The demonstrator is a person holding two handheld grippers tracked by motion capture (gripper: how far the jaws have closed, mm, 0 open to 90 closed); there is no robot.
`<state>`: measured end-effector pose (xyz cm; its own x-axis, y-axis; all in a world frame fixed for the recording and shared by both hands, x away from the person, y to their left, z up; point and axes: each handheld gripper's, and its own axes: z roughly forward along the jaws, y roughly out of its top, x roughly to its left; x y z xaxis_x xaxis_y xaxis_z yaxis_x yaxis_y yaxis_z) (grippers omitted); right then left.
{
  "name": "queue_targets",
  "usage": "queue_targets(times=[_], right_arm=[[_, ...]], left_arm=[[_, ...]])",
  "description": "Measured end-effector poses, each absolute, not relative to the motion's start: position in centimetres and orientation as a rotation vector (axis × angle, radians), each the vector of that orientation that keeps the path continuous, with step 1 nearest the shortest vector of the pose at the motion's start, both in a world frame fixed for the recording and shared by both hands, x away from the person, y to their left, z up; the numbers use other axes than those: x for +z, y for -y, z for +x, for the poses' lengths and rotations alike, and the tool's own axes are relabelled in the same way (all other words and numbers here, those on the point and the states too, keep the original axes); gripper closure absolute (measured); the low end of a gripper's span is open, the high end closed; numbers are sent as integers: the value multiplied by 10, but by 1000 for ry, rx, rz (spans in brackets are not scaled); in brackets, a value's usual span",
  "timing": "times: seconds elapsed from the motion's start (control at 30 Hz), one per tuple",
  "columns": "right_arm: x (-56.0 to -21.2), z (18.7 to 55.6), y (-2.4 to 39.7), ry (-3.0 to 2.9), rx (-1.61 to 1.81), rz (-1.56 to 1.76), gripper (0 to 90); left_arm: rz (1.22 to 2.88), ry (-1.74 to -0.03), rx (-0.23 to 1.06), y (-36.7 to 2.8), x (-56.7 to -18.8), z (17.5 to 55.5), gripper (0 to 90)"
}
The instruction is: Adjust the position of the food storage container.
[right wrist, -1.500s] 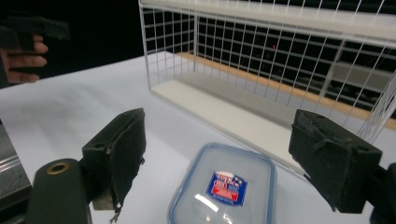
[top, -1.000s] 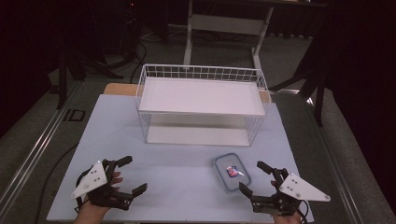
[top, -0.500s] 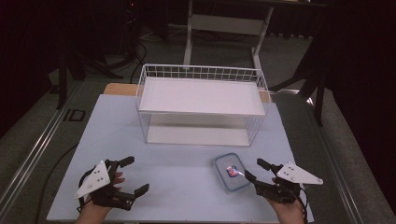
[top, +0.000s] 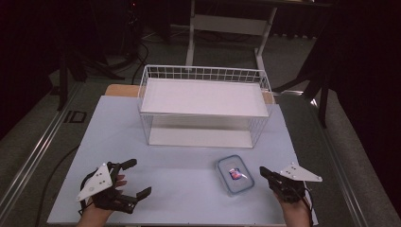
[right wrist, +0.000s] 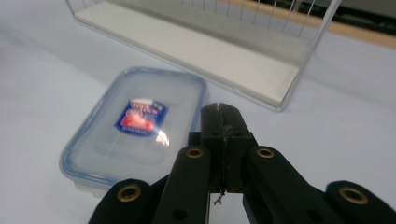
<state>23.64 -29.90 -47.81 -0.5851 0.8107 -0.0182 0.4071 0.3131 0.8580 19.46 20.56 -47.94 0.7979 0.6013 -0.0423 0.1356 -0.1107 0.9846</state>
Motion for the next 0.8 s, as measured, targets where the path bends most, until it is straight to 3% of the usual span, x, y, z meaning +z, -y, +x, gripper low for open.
queue_targets(times=[0.8], right_arm=[[-513,236,290,-2308,1001,1288,900]], left_arm=[[1674,-536,416,-195,-476,197,27]])
